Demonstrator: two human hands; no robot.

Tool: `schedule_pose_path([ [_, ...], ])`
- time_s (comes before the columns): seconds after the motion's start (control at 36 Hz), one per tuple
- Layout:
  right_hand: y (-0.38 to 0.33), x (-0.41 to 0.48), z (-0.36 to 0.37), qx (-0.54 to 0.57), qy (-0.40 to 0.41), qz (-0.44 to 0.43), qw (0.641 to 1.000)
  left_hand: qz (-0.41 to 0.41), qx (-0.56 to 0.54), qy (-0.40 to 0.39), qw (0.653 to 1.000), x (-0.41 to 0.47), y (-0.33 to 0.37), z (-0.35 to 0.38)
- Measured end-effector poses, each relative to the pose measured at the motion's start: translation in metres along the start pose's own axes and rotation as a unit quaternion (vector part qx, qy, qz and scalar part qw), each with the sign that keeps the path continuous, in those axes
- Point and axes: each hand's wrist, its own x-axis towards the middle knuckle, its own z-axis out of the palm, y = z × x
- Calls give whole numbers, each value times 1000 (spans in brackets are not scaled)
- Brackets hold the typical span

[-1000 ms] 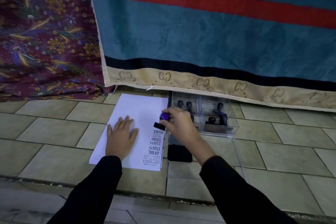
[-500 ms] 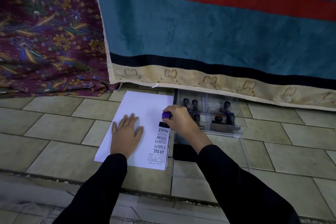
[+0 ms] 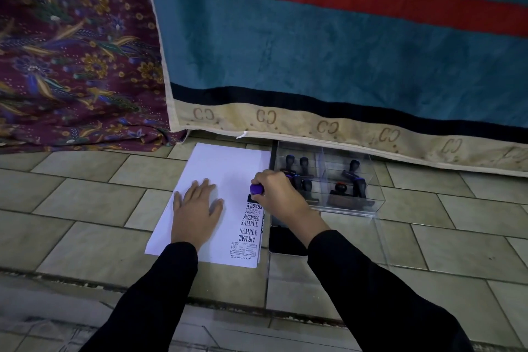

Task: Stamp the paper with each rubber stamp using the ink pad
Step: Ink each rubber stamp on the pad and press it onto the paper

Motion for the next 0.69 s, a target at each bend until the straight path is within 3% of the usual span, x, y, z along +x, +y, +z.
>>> schedule_pose_path([
  [0.33, -6, 2, 2, -21, 1, 28, 999, -45, 11, -10, 999, 10, 12, -7],
  [0.53, -3, -3, 7, -15, 2, 7, 1000, -32, 26, 29, 999, 4, 16, -2],
  [0.64, 4, 4, -1, 23, 11, 37, 999, -32, 25, 33, 999, 4, 15, -2],
  [0.69, 9, 9, -12, 80, 65, 75, 992, -32, 23, 35, 999, 4, 16, -2],
])
